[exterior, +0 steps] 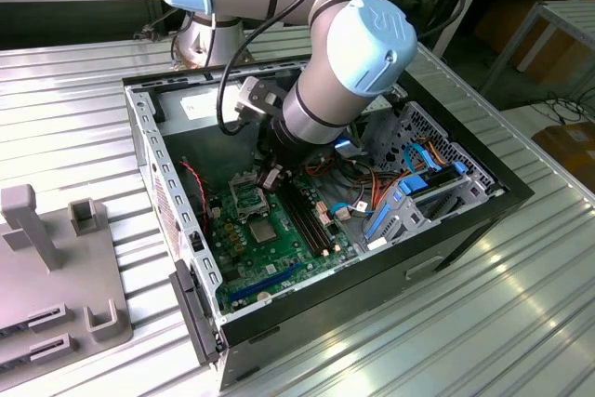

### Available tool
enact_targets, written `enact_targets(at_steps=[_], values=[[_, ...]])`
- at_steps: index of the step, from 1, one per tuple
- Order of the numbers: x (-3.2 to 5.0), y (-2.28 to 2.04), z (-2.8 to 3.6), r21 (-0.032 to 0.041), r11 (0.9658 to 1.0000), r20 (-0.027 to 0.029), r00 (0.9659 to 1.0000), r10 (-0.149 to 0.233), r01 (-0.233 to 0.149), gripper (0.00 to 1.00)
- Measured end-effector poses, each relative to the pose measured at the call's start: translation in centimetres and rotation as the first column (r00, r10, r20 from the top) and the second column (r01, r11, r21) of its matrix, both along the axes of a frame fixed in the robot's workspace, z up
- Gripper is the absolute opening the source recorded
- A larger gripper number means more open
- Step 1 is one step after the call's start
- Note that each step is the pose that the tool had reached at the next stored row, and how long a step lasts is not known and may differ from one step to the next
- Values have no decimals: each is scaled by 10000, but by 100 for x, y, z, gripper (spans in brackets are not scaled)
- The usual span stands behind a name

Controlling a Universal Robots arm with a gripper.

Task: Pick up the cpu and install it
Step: 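Close the cpu cover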

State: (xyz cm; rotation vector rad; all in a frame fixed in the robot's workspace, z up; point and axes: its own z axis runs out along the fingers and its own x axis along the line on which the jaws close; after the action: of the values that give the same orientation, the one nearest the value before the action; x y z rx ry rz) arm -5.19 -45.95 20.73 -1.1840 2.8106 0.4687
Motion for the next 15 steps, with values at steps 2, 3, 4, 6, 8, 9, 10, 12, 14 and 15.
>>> enact_targets(at_steps=[2,3,4,6,8,9,10,12,14,15], values=[[0,0,15,-34,10000,0,10000,1,-1,11],[0,0,25,-60,10000,0,10000,2,-2,11],[0,0,35,-91,10000,0,10000,2,-2,11],[0,0,55,-183,9998,-1,10000,4,-4,11],[0,0,70,-291,9996,0,10000,5,-5,11],[0,0,77,-336,9994,0,10000,7,-7,11],[0,0,86,-381,9993,0,10000,8,-8,11],[0,-1,105,-440,9990,-1,10000,9,-9,11],[0,0,123,-470,9989,-1,10000,10,-10,11],[0,-1,132,-482,9988,-1,10000,10,-10,11]])
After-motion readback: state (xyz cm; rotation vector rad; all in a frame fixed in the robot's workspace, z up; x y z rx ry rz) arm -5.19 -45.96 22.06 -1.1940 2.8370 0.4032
